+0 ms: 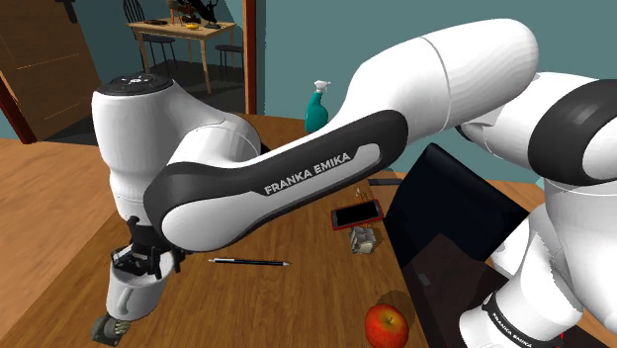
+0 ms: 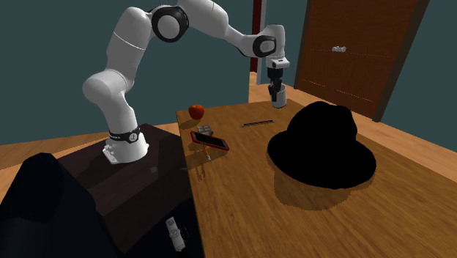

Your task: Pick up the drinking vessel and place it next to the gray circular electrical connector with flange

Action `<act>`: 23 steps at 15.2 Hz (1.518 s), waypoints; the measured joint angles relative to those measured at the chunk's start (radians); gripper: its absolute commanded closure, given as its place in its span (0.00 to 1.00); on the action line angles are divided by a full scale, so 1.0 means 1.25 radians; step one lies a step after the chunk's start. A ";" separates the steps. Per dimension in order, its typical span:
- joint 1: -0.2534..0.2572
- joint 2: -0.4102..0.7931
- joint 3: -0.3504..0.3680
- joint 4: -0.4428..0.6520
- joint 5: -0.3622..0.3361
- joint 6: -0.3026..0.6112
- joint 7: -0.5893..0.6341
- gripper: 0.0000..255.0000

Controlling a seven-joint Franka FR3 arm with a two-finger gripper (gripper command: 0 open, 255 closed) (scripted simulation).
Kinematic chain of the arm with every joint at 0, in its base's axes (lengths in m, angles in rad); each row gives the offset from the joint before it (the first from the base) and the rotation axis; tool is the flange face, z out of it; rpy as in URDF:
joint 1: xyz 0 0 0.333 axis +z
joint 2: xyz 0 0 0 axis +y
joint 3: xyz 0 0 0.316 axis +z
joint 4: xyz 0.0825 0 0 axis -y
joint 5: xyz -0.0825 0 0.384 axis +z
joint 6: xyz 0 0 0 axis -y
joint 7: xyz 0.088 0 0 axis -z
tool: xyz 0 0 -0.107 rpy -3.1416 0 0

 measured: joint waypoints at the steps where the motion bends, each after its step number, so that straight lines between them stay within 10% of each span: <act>1: 0.000 -0.001 0.000 -0.002 0.000 0.000 0.000 1.00; 5: 0.000 0.001 0.000 0.000 0.000 0.001 0.001 1.00; 6: 0.000 0.002 0.000 0.000 0.000 0.001 0.000 0.00; 23: -0.002 -0.040 0.010 0.025 0.014 -0.074 -0.009 0.00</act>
